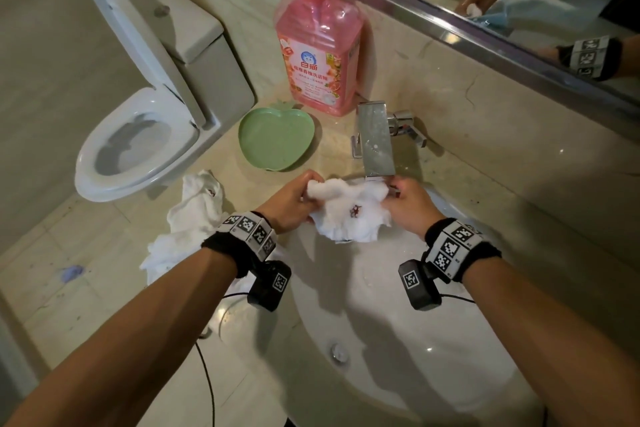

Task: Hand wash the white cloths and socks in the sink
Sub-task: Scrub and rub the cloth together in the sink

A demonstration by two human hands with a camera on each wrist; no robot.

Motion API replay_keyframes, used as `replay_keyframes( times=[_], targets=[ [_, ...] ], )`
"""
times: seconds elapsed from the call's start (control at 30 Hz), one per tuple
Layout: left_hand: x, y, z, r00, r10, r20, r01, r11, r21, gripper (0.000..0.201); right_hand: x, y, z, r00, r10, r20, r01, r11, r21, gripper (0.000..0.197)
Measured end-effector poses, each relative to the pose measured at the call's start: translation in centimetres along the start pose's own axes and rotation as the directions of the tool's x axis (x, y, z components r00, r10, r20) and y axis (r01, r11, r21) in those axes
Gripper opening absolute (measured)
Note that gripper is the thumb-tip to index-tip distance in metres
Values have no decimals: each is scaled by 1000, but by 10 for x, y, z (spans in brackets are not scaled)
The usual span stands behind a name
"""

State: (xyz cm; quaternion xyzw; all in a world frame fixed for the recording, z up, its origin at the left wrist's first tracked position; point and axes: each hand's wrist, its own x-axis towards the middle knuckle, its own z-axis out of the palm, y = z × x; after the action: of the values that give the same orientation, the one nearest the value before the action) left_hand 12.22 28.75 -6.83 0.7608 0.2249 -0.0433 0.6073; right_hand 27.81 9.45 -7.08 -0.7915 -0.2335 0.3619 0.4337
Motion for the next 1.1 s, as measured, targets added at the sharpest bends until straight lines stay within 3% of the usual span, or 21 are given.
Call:
replay_keyframes(
  times=[0.1, 0.17, 0.23, 0.4, 0.43, 0.5, 0.57, 0.67, 0.7, 0.8, 0.83, 0.9, 0.97, 1.0, 1.1],
  targets=[
    [2, 4, 5, 988, -47, 145, 49, 999, -11, 32, -2, 3, -9, 1000, -22, -21, 22, 1000, -10, 47],
    [4, 10, 10, 949, -180, 260, 190, 982, -13, 27, -3, 4, -15, 999, -40, -25, 39, 999, -38, 53],
    [8, 18, 17, 895, -273, 353, 306, 951, -40, 39, -5, 3, -21, 997, -73, -10, 73, 997, -15, 55],
    [31, 27, 40, 917, -300, 264, 245, 944, 221, 86, -7, -5, -28, 991, -127, 31, 128, 991, -35, 52],
    [35, 30, 45, 911, -306, 276, 233, 935, 267, 85, -7, -7, -28, 991, -126, 50, 128, 991, -41, 51],
    [43, 32, 52, 909, -308, 283, 156, 878, 453, 60, -7, -8, -28, 989, -124, 83, 129, 990, -50, 50],
    [46, 34, 52, 945, -236, 227, 39, 769, 638, 39, -8, -11, -29, 990, -103, 98, 108, 993, -47, 45],
    [45, 33, 47, 988, -64, 137, -65, 636, 769, 42, -11, -12, -33, 993, -41, 114, 39, 999, 18, 25],
    [43, 32, 45, 992, -25, 121, -79, 628, 774, 46, -10, -11, -32, 992, -37, 121, 37, 999, 8, 20],
    [41, 31, 41, 992, 67, 109, -126, 655, 745, 48, -2, -5, -22, 985, -68, 161, 98, 978, -186, 61],
    [40, 31, 39, 988, 105, 112, -154, 664, 732, 46, 1, -5, -16, 981, -76, 177, 123, 954, -274, 61],
    [36, 31, 38, 982, 151, 115, -187, 671, 717, 43, 6, -5, -6, 974, -112, 196, 190, 874, -447, 41],
    [33, 28, 37, 992, 87, 90, -125, 712, 691, 54, 7, -6, -1, 966, -182, 186, 255, 796, -548, 30],
    [32, 28, 37, 996, -21, 84, -38, 766, 642, 64, 7, -7, 1, 961, -223, 164, 277, 767, -578, 29],
    [38, 27, 41, 922, -335, 194, 215, 860, 463, 81, 4, -6, 6, 946, -315, 76, 283, 688, -668, 46]
  ],
)
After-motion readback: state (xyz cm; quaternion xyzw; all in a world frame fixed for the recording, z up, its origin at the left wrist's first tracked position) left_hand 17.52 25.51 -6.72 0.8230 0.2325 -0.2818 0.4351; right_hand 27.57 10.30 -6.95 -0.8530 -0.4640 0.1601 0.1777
